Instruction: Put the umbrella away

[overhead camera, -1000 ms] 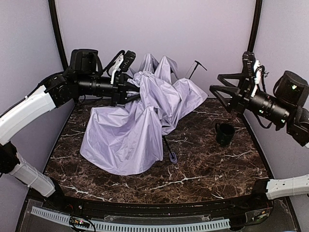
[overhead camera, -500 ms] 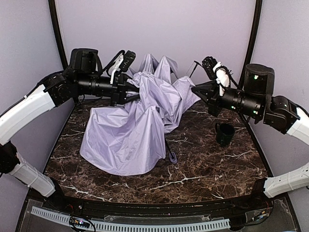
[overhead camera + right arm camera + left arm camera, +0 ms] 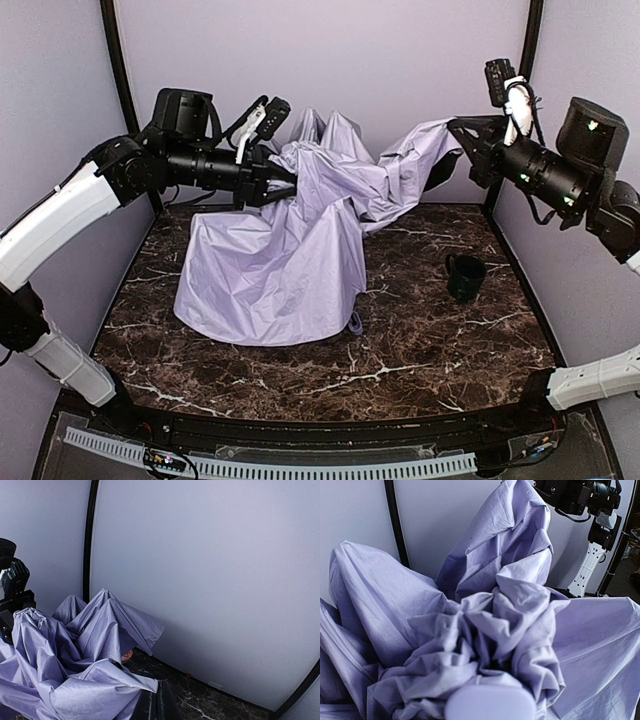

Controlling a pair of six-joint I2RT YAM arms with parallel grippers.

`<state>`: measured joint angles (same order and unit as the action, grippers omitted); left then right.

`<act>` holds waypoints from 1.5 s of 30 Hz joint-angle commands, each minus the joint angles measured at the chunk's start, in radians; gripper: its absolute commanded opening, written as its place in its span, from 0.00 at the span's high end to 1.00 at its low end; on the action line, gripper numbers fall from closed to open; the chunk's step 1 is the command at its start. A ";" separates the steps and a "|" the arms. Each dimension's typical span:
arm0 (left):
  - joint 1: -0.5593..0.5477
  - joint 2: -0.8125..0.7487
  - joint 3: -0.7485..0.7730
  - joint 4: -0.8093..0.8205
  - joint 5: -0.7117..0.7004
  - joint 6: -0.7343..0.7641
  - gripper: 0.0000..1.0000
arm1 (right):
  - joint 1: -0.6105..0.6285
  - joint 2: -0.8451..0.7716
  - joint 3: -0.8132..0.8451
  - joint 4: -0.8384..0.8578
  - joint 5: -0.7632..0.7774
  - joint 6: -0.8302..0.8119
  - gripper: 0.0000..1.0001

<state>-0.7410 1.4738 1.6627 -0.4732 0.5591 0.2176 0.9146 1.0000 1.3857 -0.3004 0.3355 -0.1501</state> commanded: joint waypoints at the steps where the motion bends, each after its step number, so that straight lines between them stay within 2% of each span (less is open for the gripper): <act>1: 0.003 0.008 0.013 -0.122 -0.041 0.040 1.00 | -0.028 0.020 -0.008 0.001 0.101 0.030 1.00; 2: 0.003 0.006 0.014 -0.125 -0.037 0.039 1.00 | -0.034 0.018 -0.011 -0.014 0.117 0.036 0.94; 5: -0.005 0.001 0.015 -0.131 -0.029 0.050 1.00 | -0.049 -0.005 0.013 -0.077 0.125 0.040 0.50; 6: -0.008 0.003 0.016 -0.129 -0.028 0.052 1.00 | -0.050 -0.013 0.039 -0.102 0.119 0.032 0.39; 9: -0.018 0.023 0.045 -0.138 -0.020 0.060 1.00 | -0.050 -0.020 0.138 -0.192 0.043 -0.019 0.23; 14: -0.047 0.064 0.106 -0.178 -0.008 0.096 1.00 | -0.049 0.077 0.391 -0.394 -0.230 -0.101 0.01; 17: -0.080 0.081 0.126 -0.204 -0.001 0.132 1.00 | -0.049 0.234 0.579 -0.569 -0.413 -0.151 0.01; 20: -0.115 0.090 0.141 -0.237 0.011 0.170 1.00 | -0.049 0.340 0.629 -0.681 -0.560 -0.248 0.01; 24: -0.137 0.076 0.133 -0.246 0.055 0.204 1.00 | -0.049 0.353 0.528 -0.656 -0.662 -0.338 0.01; 28: -0.160 0.079 0.133 -0.244 0.101 0.235 1.00 | -0.048 0.379 0.422 -0.585 -0.764 -0.354 0.01; 32: -0.183 0.093 0.143 -0.214 0.150 0.239 1.00 | -0.043 0.419 0.343 -0.551 -0.928 -0.393 0.02; 35: -0.191 0.102 0.141 -0.140 0.255 0.204 1.00 | -0.038 0.413 0.266 -0.432 -1.004 -0.373 0.06; 39: -0.205 0.131 0.145 -0.014 0.298 0.140 1.00 | -0.033 0.354 0.090 -0.096 -1.045 -0.238 0.12; 43: -0.205 0.155 0.143 0.092 0.279 0.069 0.99 | -0.031 0.311 -0.007 0.082 -1.067 -0.144 0.31; 45: -0.205 0.160 0.142 0.115 0.252 0.054 0.94 | -0.032 0.291 -0.046 0.136 -1.041 -0.114 0.44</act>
<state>-0.9203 1.6024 1.8004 -0.4931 0.7719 0.3851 0.8669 1.3003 1.4094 -0.4454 -0.6697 -0.3649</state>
